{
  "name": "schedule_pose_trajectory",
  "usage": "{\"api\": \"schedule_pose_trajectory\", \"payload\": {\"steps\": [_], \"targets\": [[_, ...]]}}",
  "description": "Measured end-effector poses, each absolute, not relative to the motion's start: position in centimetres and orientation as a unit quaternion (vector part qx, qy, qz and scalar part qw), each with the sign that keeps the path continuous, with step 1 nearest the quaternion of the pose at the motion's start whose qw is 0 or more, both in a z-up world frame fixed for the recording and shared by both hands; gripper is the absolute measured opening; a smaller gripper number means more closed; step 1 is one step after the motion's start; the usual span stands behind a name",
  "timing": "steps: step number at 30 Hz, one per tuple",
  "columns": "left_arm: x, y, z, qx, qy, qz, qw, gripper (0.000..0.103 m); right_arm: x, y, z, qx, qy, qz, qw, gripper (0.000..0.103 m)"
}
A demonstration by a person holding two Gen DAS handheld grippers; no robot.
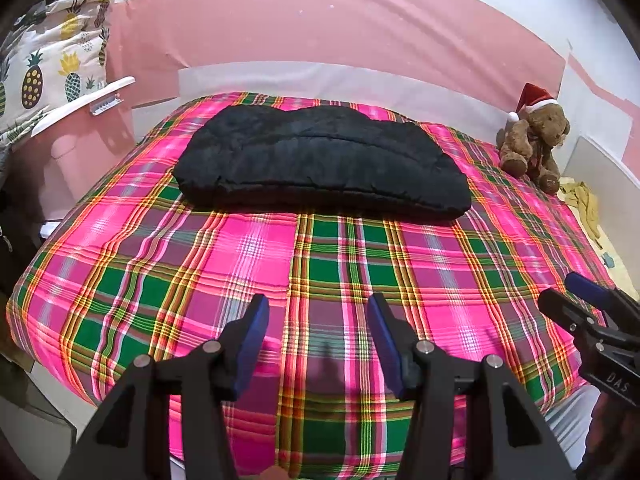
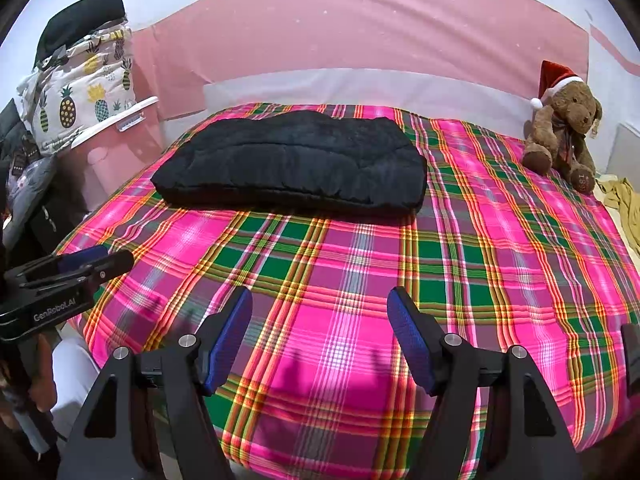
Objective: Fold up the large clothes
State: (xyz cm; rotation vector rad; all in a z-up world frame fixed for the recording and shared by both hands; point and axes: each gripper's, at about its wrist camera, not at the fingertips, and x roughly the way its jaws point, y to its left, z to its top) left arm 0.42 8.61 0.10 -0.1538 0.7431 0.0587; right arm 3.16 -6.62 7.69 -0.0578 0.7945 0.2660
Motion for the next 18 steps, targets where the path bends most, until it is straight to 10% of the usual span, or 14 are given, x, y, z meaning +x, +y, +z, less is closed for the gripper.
{"api": "schedule_pose_trajectory", "payload": {"steps": [18], "targets": [[0.32,8.54,-0.2,-0.074,0.365,0.03,0.928,0.053,3.4,-6.46,7.4,-0.031,0.39,0.13,0.911,0.07]]}}
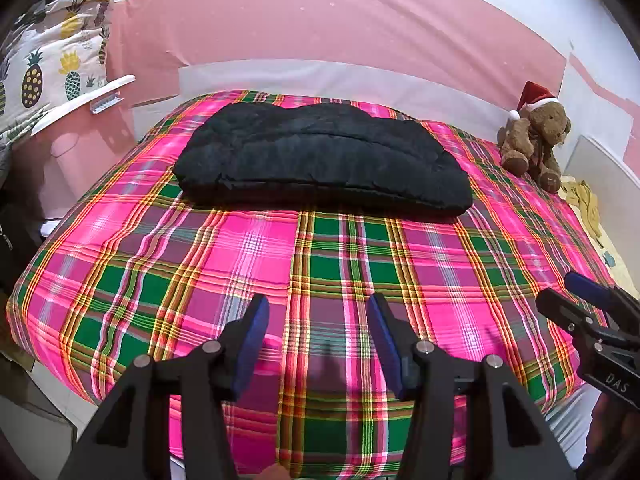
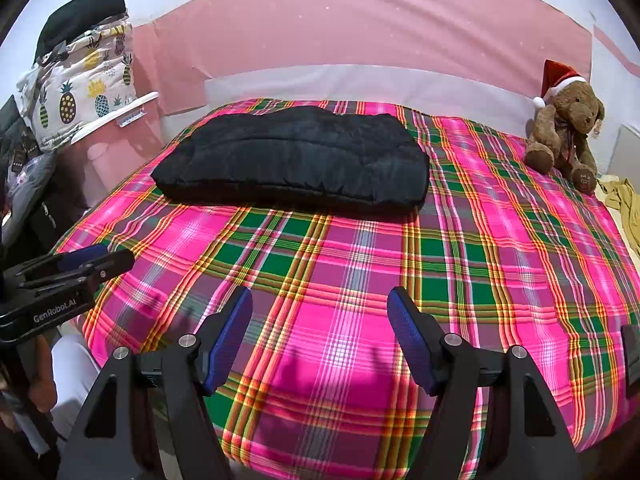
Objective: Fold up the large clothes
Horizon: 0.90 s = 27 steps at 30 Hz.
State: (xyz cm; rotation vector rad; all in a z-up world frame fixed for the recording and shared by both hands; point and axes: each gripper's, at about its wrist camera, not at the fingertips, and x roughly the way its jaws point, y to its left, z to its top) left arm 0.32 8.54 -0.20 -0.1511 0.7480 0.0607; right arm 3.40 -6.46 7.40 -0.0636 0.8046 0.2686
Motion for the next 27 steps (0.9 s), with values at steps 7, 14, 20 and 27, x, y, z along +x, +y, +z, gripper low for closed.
{"api": "schedule_pose_trajectory", "payload": {"steps": [7,14,20,27], "targets": [[0.25,8.2,-0.27,-0.074,0.366,0.029,0.927,0.053,3.35,-6.49,7.32,-0.031,0.392,0.131,0.91,0.07],[0.24,8.08,-0.36,-0.071,0.369,0.031,0.926,0.053,3.17,-6.49,7.06,-0.032,0.394,0.13,0.909,0.07],[0.31,8.05,-0.49,-0.071,0.371,0.029,0.925,0.053,3.19,-6.49,7.05,-0.03,0.395,0.13,0.909,0.07],[0.42,8.03,-0.67,-0.07,0.375,0.029,0.924,0.053,3.2,-6.39,7.08,-0.032,0.394,0.13,0.909,0.07]]}}
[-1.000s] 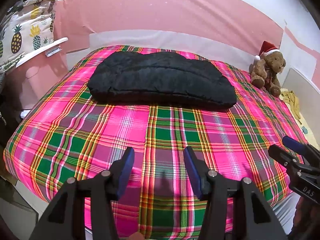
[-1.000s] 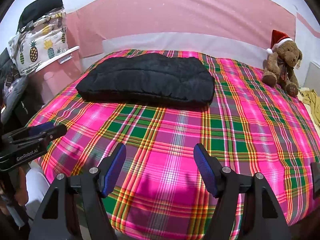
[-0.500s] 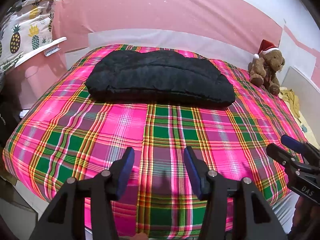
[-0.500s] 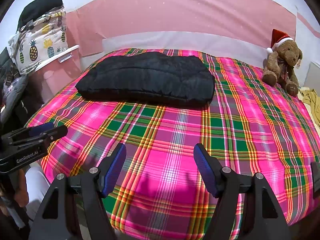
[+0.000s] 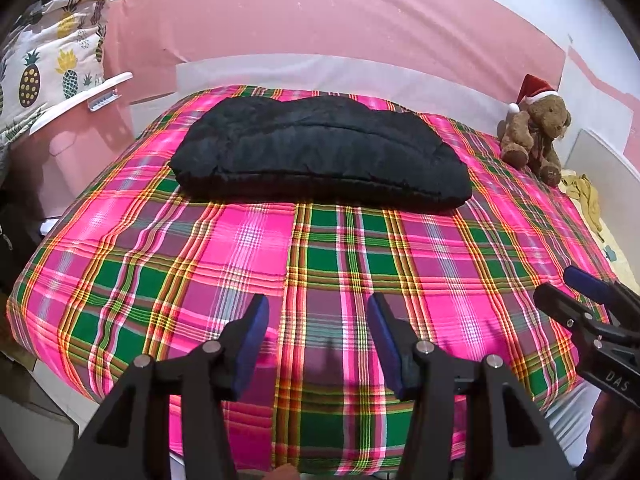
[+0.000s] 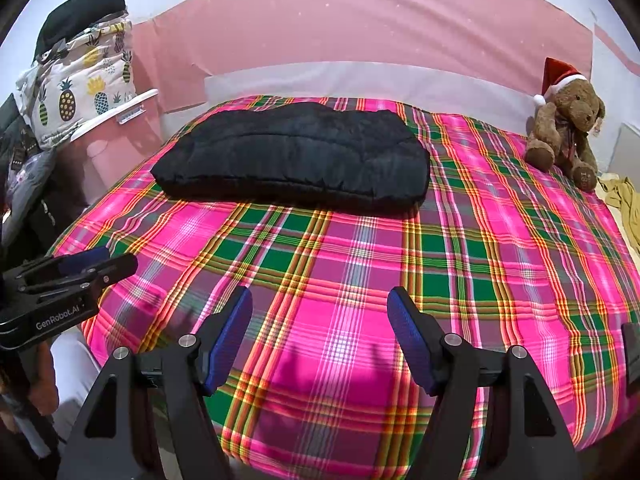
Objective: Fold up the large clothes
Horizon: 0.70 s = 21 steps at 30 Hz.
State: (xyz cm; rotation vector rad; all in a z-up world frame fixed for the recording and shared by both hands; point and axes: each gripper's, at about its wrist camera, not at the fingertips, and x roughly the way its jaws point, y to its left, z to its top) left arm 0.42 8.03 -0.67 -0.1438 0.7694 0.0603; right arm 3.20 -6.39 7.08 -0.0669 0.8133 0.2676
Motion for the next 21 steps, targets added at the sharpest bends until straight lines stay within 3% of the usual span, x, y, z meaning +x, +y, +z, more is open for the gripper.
{"api": "schedule_pose_trajectory", "payload": {"steps": [21], "targets": [[0.73,7.61,-1.26,-0.056,0.384,0.04,0.921,0.053,3.24,-6.84,6.62,-0.034,0.398,0.131,0.907,0.07]]}}
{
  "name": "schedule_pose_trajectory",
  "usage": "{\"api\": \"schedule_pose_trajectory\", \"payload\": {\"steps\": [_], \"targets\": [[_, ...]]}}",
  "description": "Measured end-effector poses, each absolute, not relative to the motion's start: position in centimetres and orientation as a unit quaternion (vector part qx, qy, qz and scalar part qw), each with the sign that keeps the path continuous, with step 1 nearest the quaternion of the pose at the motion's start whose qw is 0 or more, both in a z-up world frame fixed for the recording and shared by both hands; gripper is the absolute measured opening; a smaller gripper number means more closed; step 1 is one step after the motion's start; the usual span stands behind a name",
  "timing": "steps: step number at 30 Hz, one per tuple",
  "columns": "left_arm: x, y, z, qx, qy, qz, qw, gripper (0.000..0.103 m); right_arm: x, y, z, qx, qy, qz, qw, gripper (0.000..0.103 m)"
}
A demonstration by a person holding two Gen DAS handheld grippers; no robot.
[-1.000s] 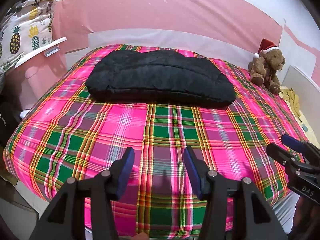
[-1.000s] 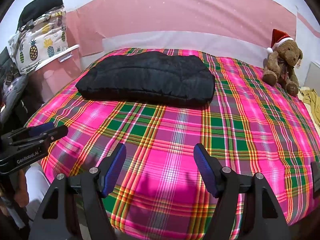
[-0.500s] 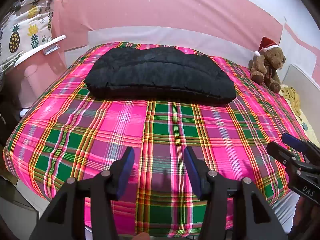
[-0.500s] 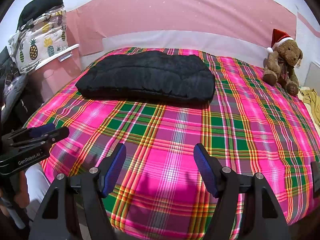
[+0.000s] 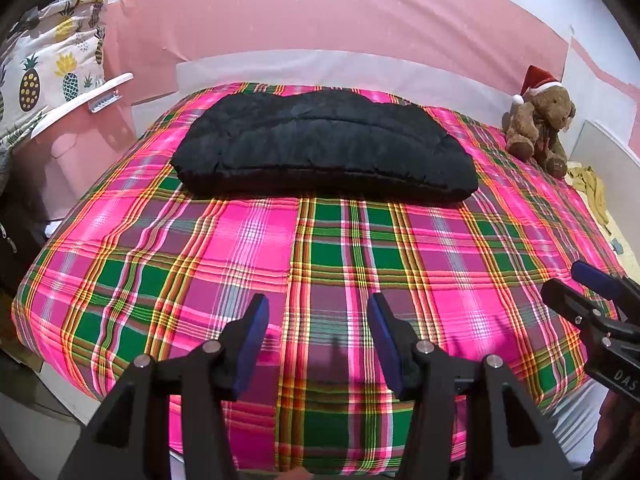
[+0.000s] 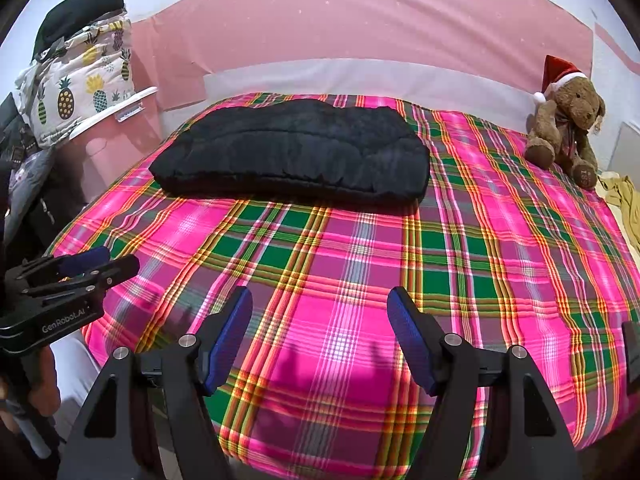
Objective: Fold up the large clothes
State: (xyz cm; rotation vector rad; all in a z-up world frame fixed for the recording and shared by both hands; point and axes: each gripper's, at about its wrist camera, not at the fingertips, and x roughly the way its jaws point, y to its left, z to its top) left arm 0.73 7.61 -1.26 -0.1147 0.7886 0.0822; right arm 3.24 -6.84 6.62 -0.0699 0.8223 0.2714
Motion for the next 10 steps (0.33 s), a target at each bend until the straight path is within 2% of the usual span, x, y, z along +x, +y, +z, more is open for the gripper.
{"api": "schedule_pose_trajectory", "payload": {"steps": [10], "targets": [[0.89,7.69,-1.56,-0.057,0.384,0.041,0.921,0.053,3.34,-7.6,6.64,-0.033,0.4,0.13,0.907,0.07]]}}
